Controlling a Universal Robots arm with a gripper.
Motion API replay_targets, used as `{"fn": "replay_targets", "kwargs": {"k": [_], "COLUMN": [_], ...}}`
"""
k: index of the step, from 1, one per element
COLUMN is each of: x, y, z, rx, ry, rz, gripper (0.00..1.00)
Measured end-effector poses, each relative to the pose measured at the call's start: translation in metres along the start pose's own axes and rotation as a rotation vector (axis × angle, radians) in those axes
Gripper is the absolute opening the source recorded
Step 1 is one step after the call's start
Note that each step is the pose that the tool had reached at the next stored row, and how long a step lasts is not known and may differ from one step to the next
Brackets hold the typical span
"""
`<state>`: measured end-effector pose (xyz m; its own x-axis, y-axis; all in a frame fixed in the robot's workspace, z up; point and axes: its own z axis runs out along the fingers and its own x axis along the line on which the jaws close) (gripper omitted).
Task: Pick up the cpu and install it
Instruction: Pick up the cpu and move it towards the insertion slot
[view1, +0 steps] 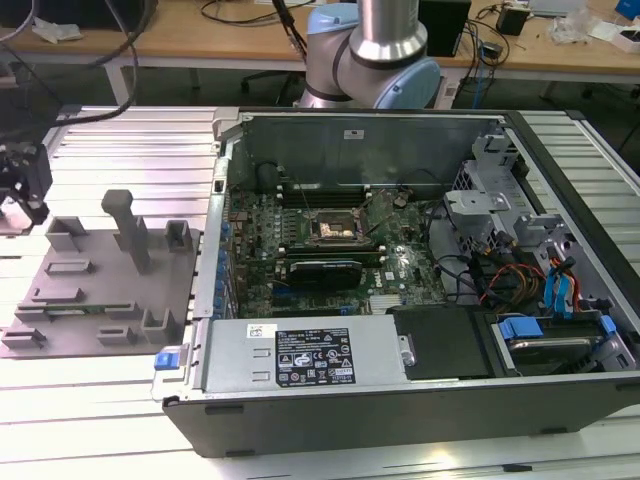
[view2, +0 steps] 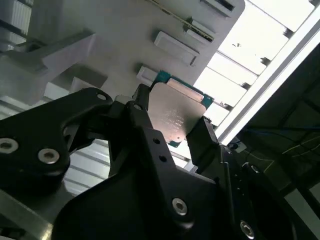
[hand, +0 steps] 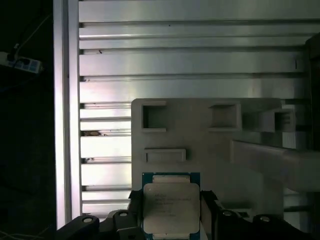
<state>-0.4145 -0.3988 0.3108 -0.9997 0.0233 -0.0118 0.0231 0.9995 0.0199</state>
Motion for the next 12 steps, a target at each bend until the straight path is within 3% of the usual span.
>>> {"fn": "replay_targets", "kwargs": {"k": [3,5,7,12], "x": [-0.0002,-0.0004,-0.0006,-0.0009], "y": [0.0004,0.0009,0.0012,0.0018], "z": [-0.0174,-0.0386,-0.0540,-0.0796], "rx": [0.0009,0.0012,0.0016,0.0019], "ry": [0.0001,0.0000,0.0001,0.0000], "rz": [0.000,0.000,0.000,0.000], "gripper": [0.55,0.55,0.55,0.55]}}
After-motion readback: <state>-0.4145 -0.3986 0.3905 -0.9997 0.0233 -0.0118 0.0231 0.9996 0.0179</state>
